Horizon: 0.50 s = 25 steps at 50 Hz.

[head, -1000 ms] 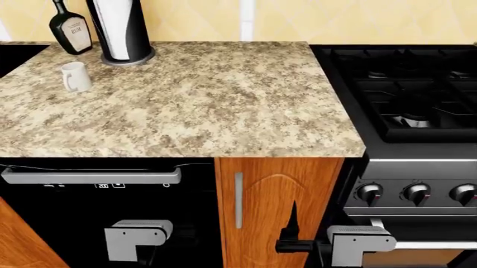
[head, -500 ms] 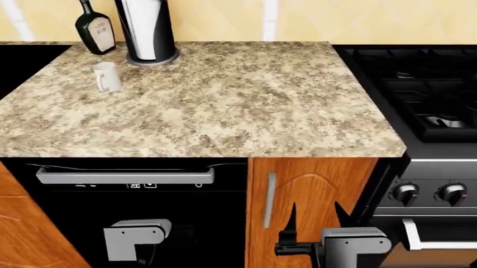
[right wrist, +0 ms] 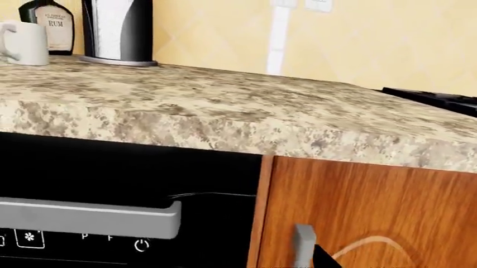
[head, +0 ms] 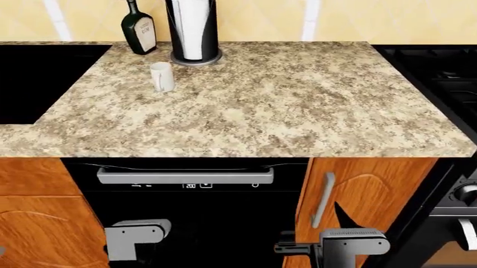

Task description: A wet mug is on the counter and needs to be dried. Pick it up and place it upside down in the open cabinet.

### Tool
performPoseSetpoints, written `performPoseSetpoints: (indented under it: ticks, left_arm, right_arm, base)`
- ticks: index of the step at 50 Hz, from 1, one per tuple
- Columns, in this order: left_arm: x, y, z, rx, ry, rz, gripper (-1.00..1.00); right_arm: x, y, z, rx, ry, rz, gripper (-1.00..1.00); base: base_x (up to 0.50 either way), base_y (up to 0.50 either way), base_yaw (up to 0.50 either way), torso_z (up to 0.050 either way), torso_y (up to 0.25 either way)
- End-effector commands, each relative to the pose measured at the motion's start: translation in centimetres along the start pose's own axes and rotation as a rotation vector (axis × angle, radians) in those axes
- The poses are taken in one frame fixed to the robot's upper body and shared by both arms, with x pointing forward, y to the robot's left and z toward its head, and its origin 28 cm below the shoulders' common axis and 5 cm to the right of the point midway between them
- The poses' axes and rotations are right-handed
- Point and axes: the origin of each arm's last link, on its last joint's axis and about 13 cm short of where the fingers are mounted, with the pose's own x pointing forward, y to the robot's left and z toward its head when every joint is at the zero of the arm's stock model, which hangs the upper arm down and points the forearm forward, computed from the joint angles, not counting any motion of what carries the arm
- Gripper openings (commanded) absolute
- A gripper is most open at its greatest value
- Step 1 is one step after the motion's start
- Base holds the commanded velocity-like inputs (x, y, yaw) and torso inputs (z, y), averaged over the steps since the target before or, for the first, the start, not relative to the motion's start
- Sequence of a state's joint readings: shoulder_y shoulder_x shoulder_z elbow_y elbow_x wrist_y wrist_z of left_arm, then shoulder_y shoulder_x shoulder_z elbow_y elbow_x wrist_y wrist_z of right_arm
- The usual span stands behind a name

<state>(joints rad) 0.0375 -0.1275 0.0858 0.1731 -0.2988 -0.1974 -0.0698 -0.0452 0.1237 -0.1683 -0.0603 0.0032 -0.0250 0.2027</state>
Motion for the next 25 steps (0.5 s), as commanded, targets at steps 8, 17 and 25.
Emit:
performPoseSetpoints:
  ticks: [8, 17, 25]
  left_arm:
    - [0.1, 0.3, 10.2, 0.012, -0.296, -0.206, 1.00]
    - [5.2, 0.0, 30.6, 0.213, -0.133, -0.293, 1.00]
    - [14.8, 0.4, 35.8, 0.180, -0.161, -0.125, 1.00]
  right_arm:
    - [-1.3, -3.8, 13.4, -0.156, -0.110, 0.079, 1.00]
    - [4.2, -11.4, 32.5, -0.308, -0.091, 0.052, 1.00]
    - [12.2, -14.6, 35.9, -0.169, 0.003, 0.224, 1.00]
  base:
    - [0.00, 0.00, 0.00, 0.000, 0.000]
    - [0.00, 0.00, 0.00, 0.000, 0.000]
    - [0.00, 0.00, 0.00, 0.000, 0.000]
